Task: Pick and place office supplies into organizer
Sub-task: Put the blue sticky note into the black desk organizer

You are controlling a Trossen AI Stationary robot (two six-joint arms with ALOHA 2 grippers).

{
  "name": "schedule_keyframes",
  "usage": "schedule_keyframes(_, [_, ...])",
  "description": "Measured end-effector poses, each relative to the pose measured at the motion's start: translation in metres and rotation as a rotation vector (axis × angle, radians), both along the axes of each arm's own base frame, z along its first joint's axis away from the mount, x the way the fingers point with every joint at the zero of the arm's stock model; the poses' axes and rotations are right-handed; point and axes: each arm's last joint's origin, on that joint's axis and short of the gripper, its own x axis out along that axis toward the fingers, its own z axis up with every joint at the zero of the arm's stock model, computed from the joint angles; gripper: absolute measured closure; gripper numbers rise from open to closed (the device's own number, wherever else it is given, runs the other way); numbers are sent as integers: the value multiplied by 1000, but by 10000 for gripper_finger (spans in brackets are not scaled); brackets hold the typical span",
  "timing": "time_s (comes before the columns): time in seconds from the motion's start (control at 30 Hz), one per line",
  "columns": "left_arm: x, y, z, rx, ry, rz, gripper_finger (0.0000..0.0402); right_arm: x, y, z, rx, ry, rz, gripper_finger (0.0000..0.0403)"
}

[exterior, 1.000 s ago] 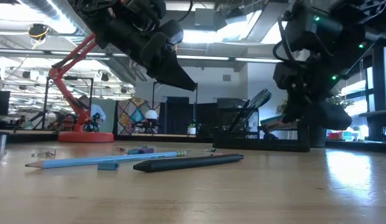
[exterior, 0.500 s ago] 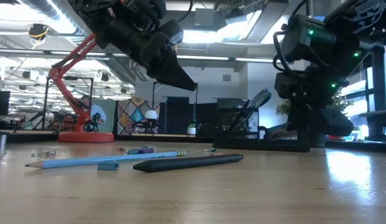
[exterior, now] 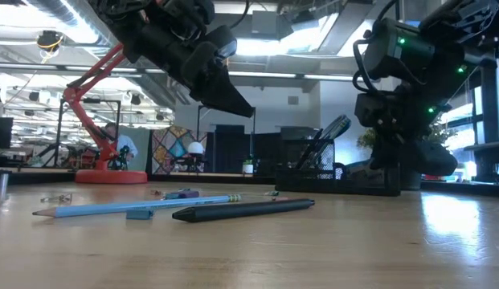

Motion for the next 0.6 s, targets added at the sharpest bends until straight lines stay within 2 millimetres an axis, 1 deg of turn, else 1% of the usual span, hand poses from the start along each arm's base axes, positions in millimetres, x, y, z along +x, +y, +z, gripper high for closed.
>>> schedule_keyframes(0.27, [0, 0, 0, 0, 0, 0, 339, 0, 1, -1, 46, 7, 15, 371])
schedule_keyframes(0.33, [0, 0, 0, 0, 0, 0, 340, 0, 1, -1, 45, 9, 17, 364])
schedule_keyframes(0.4, [0, 0, 0, 0, 0, 0, 342, 0, 1, -1, 42, 7, 15, 348])
schedule_keyframes(0.6, [0, 0, 0, 0, 0, 0, 343, 1, 0, 0, 17, -1, 6, 283])
